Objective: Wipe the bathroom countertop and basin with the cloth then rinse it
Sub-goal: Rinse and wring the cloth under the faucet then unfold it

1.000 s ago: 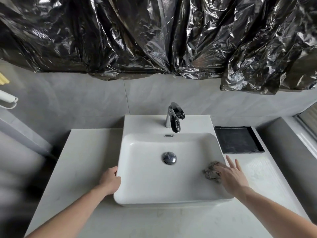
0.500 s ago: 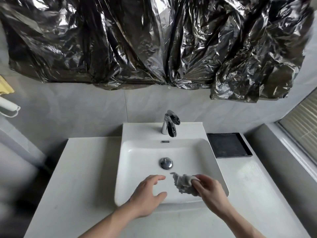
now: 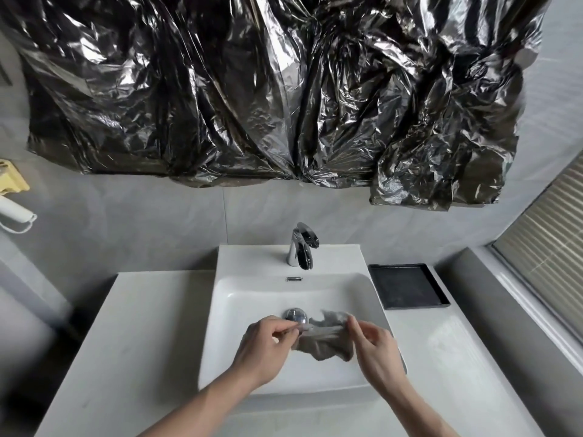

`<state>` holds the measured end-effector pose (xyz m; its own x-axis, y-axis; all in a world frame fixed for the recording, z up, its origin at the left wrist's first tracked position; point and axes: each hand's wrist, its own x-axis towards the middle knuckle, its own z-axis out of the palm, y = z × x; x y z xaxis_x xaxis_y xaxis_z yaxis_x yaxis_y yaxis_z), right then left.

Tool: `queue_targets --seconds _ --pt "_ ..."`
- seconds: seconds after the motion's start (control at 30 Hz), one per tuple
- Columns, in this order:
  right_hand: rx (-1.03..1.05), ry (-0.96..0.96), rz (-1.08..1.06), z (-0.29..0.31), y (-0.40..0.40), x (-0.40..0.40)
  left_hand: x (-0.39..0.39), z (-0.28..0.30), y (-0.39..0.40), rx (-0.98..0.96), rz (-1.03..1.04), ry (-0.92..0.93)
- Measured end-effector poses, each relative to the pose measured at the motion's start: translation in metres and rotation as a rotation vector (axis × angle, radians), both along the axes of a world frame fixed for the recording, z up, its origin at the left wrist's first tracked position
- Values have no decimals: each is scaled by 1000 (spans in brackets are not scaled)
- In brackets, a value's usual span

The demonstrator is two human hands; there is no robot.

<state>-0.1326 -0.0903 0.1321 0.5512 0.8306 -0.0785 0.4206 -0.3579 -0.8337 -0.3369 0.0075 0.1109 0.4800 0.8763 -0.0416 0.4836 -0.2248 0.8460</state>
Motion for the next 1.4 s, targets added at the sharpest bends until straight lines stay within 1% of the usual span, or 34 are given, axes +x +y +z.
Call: queue_targets --seconds 0.1,0.13,0.23,0.27,0.3,0.37,0.43,0.53,0.57,0.6,0.67,0.83,0.9,0.93,1.03,1.1,1.13,1.23,1.3,1.4 --pt "33 85 2 -6 8 16 4 0 7 -42 60 0" --pt "42 118 -3 -8 12 19 6 -1 9 -37 68 41" --pt "84 170 -19 -1 24 24 9 -8 13 -56 102 257" --pt "87 162 -5 1 28 25 11 -9 14 -83 125 275" --pt "87 140 24 3 33 27 13 -9 14 -105 163 243" --pt "65 65 53 4 44 31 17 -7 17 -148 237 105" --pt "15 -9 76 -1 59 41 24 -2 23 -214 245 16" --pt "-136 -98 148 -16 83 62 37 3 34 -365 245 -138" --pt "-192 -122 173 -20 92 68 41 0 38 -394 255 -159" --pt "-238 -137 189 -23 101 73 46 -1 41 -398 259 -159" --pt "-253 -131 204 -23 122 77 55 -4 48 -384 272 -120" --pt "-170 -69 197 -7 174 79 78 -11 75 -350 349 -44" --pt "-158 10 224 -7 195 80 87 -17 83 -349 385 -21" --pt "-157 98 234 -7 203 80 92 -18 87 -347 400 -6" --pt "-153 446 241 3 217 75 104 -29 98 -348 409 48" --pt "-141 598 238 8 223 73 110 -33 102 -376 402 43" --pt "-132 643 218 9 226 73 113 -34 104 -393 411 37" --pt "-136 637 147 5 234 72 120 -37 107 -436 461 1" --pt "-138 667 131 3 237 73 123 -36 109 -459 469 -15" --pt "-89 793 102 2 244 74 125 -41 113 -489 452 -40"
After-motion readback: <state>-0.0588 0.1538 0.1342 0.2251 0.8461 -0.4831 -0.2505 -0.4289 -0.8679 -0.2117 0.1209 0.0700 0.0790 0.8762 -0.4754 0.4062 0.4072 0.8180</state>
